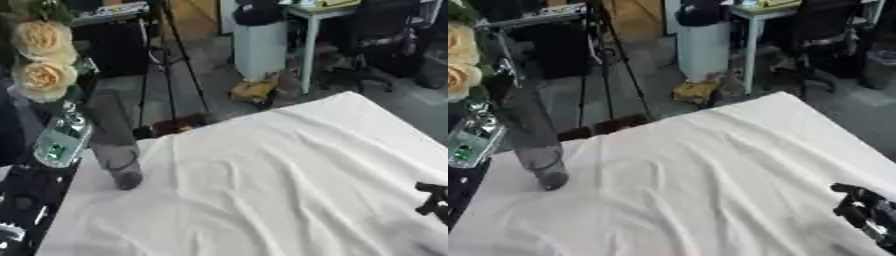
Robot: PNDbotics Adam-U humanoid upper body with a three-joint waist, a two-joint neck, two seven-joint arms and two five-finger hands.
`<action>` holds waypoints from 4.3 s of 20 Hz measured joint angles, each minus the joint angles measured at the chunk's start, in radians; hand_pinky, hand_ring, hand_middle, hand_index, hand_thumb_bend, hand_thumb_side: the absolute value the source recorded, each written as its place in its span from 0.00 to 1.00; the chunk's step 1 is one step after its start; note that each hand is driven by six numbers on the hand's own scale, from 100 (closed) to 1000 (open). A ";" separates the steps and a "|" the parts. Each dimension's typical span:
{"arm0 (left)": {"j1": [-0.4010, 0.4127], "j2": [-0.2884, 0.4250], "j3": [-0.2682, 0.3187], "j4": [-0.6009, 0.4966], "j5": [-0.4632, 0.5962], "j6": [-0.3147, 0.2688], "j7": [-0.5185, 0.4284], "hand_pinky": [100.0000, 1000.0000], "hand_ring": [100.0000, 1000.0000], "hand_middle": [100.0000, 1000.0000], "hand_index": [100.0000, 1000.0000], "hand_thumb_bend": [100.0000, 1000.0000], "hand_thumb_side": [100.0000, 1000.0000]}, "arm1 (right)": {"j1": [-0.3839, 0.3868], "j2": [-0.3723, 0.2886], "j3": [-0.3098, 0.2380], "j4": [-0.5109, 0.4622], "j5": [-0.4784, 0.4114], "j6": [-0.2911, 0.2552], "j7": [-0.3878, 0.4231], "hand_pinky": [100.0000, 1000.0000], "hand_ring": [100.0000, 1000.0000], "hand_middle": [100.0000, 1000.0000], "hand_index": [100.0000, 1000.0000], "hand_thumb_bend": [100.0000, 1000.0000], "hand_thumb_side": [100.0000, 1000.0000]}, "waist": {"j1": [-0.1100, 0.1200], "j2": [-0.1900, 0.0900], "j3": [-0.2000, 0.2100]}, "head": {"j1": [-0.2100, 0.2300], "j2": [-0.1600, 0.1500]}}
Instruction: Arrange flowers into the vase.
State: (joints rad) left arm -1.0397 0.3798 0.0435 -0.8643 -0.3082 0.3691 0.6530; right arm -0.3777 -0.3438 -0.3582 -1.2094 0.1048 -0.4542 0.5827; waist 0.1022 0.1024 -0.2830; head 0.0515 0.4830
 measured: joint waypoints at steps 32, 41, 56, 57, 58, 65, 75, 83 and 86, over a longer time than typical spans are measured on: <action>0.012 0.007 -0.006 0.031 -0.193 0.075 -0.189 0.56 0.71 0.54 0.76 0.68 0.61 | 0.000 0.000 -0.008 0.000 0.010 0.002 0.002 0.67 0.98 0.40 0.82 0.62 0.72 | 0.000 -0.001 0.004 | -0.010 0.000; 0.012 0.007 -0.006 0.031 -0.256 0.107 -0.273 0.61 0.72 0.56 0.76 0.73 0.65 | 0.000 0.000 -0.011 0.000 0.016 0.002 0.002 0.67 0.98 0.40 0.82 0.62 0.72 | 0.000 -0.001 0.005 | -0.013 0.000; 0.021 0.011 -0.005 0.049 -0.358 0.139 -0.397 0.64 0.73 0.55 0.76 0.74 0.72 | 0.000 0.005 -0.011 0.000 0.017 0.002 0.001 0.66 0.98 0.40 0.81 0.63 0.71 | 0.000 -0.001 0.014 | -0.023 0.000; 0.021 0.012 -0.003 0.049 -0.364 0.139 -0.404 0.64 0.73 0.55 0.76 0.74 0.72 | 0.000 0.005 -0.011 0.000 0.017 0.002 0.001 0.66 0.98 0.40 0.81 0.63 0.71 | 0.000 -0.001 0.014 | -0.023 0.000; 0.021 0.012 -0.003 0.050 -0.370 0.139 -0.411 0.64 0.73 0.55 0.76 0.74 0.72 | 0.000 0.005 -0.011 0.000 0.017 0.001 0.001 0.66 0.98 0.40 0.81 0.63 0.71 | 0.000 -0.001 0.014 | -0.023 0.000; 0.023 0.016 -0.003 0.055 -0.399 0.133 -0.455 0.65 0.73 0.55 0.76 0.75 0.74 | 0.000 0.006 -0.012 0.000 0.018 0.001 0.001 0.66 0.98 0.39 0.81 0.62 0.72 | 0.000 -0.004 0.023 | -0.027 0.000; 0.036 0.016 -0.003 0.042 -0.426 0.123 -0.496 0.65 0.72 0.54 0.76 0.74 0.74 | 0.000 0.008 -0.016 0.000 0.022 0.004 -0.002 0.66 0.98 0.39 0.81 0.62 0.72 | 0.000 -0.009 0.034 | -0.032 0.000; 0.047 0.016 -0.002 0.030 -0.403 0.109 -0.454 0.62 0.72 0.54 0.75 0.75 0.72 | 0.000 0.014 -0.017 0.000 0.026 0.006 -0.003 0.66 0.98 0.39 0.81 0.62 0.72 | 0.000 -0.011 0.033 | -0.035 0.000; 0.047 0.016 -0.003 0.024 -0.381 0.098 -0.428 0.61 0.72 0.54 0.75 0.82 0.73 | 0.000 0.015 -0.017 0.000 0.026 0.006 -0.003 0.66 0.98 0.39 0.81 0.62 0.72 | 0.000 -0.011 0.032 | -0.035 0.000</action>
State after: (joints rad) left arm -0.9926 0.3960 0.0408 -0.8404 -0.6896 0.4673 0.2249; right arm -0.3776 -0.3293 -0.3754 -1.2092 0.1308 -0.4483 0.5794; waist 0.1019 0.0917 -0.2507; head 0.0165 0.4829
